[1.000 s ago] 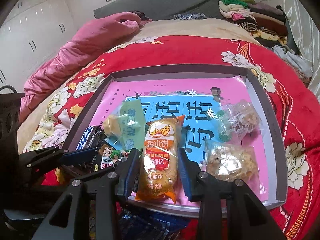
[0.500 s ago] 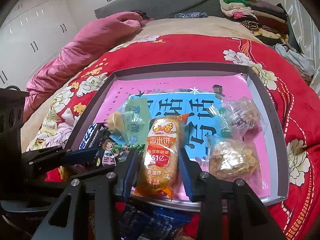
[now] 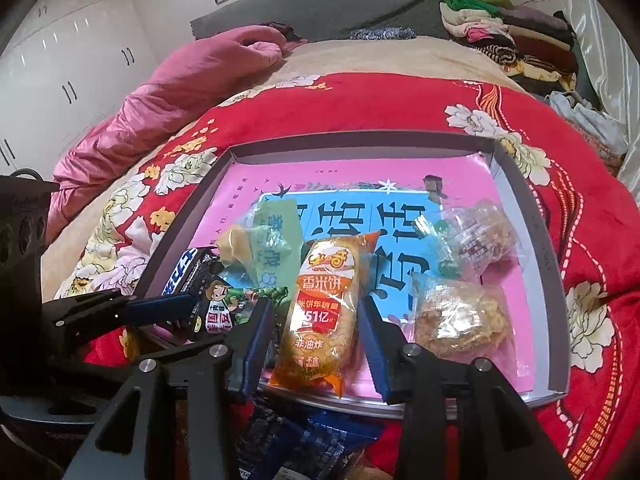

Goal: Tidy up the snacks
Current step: 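Open both tools and pull back toward the remaining snacks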

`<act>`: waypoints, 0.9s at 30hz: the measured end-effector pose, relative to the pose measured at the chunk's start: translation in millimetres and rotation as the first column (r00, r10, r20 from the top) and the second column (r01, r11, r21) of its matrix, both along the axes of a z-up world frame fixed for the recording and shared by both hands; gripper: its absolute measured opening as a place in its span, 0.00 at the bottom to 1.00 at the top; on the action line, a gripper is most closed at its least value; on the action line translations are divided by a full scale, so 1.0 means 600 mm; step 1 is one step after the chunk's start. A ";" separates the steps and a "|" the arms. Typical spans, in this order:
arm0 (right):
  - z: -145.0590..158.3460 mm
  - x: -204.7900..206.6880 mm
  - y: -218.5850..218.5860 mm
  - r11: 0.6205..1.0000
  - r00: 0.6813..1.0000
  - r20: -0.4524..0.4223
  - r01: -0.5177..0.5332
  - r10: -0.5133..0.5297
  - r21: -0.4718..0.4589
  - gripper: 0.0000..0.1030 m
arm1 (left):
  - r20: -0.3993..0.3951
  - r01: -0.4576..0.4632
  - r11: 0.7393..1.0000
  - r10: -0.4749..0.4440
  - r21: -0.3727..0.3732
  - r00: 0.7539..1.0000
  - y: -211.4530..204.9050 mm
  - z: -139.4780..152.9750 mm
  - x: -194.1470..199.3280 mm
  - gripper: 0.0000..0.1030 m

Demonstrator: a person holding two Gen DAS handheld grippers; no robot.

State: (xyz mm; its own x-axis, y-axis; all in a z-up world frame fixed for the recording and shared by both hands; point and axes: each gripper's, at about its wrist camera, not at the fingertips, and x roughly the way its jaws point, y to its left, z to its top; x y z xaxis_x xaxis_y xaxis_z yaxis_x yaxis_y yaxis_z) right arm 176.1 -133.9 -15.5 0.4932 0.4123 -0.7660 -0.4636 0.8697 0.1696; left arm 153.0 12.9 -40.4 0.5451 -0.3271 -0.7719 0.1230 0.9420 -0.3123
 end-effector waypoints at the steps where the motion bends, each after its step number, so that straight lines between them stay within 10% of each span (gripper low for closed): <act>1: 0.001 0.000 -0.001 1.000 1.000 0.001 0.001 -0.001 0.003 0.42 | 0.001 -0.002 1.000 0.002 -0.006 1.000 0.002 0.001 0.000 0.62; 27: 0.038 -0.014 -0.032 0.998 0.996 0.067 0.064 -0.064 0.008 0.55 | 0.031 0.003 1.000 -0.004 0.023 1.000 0.005 0.019 -0.011 0.75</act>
